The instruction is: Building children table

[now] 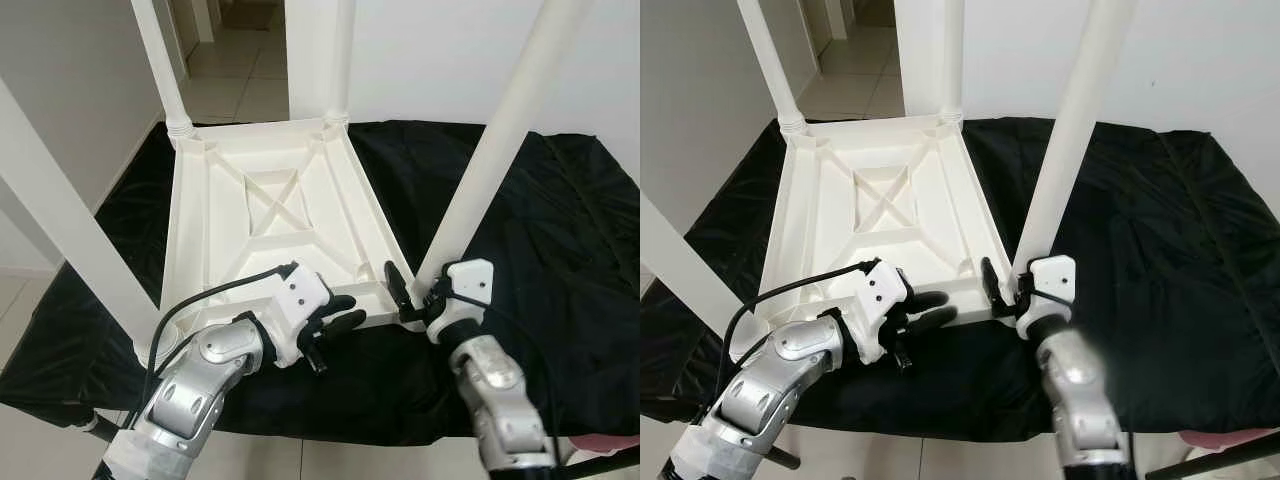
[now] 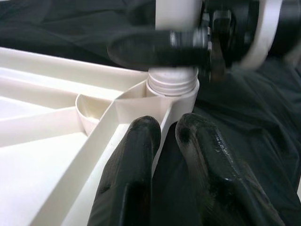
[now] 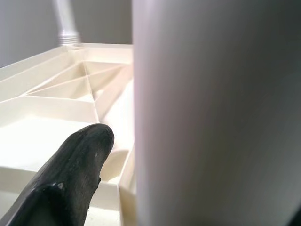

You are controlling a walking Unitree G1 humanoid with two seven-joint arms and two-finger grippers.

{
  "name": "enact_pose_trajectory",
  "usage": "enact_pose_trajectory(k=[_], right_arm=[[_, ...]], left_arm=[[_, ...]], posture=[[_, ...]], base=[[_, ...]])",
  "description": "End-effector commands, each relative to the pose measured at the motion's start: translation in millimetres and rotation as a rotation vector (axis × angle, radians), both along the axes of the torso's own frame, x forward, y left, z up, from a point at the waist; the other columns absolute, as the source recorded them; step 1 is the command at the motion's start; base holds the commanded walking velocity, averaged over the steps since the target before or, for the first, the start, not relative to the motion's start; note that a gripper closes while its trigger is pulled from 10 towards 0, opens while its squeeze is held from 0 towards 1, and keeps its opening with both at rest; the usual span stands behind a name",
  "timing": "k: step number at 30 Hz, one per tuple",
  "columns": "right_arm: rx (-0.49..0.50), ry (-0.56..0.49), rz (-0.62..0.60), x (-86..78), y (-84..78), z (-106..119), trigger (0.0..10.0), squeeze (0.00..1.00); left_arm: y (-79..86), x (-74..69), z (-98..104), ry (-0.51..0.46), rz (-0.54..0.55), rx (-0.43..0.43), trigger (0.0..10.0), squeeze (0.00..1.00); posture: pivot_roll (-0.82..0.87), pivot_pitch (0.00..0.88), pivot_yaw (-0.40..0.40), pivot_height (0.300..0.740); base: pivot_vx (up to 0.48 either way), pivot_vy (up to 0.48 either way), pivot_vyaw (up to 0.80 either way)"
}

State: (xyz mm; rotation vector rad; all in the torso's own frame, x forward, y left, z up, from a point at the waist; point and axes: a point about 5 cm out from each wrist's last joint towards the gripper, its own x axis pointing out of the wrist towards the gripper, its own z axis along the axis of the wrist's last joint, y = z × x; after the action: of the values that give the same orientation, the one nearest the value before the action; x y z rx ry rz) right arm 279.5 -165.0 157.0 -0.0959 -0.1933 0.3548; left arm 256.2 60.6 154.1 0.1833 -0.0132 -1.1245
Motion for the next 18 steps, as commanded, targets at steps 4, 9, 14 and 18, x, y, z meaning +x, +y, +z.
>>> enact_pose_trajectory(k=[4, 9, 14, 18], right_arm=[[-0.083, 0.060, 0.131, 4.4, -9.0, -7, 10.0, 0.00], [-0.132, 0.089, 0.159, 7.1, -18.0, -10, 9.0, 0.00], [-0.159, 0.116, 0.192, 9.9, -23.5, -15, 0.0, 0.00], [-0.158, 0.132, 0.216, 11.6, -25.5, -17, 0.0, 0.00]], left_arm=[[-2.2, -0.2, -3, 0.005, 0.003, 0.012, 10.0, 0.00], [-2.2, 1.0, -2, 0.002, 0.009, 0.007, 10.0, 0.00], [0.6, 0.8, -2, 0.001, 0.012, 0.013, 10.0, 0.00], [3.4, 0.9, -2, 0.000, 0.015, 0.019, 10.0, 0.00]], posture=[[-0.08, 0.058, 0.035, 0.740], [-0.08, 0.055, 0.033, 0.740], [-0.07, 0.053, 0.038, 0.740], [-0.06, 0.055, 0.039, 0.740]], base=[[0.000, 0.000, 0.00], [0.000, 0.000, 0.00], [0.000, 0.000, 0.00], [0.000, 0.000, 0.00]])
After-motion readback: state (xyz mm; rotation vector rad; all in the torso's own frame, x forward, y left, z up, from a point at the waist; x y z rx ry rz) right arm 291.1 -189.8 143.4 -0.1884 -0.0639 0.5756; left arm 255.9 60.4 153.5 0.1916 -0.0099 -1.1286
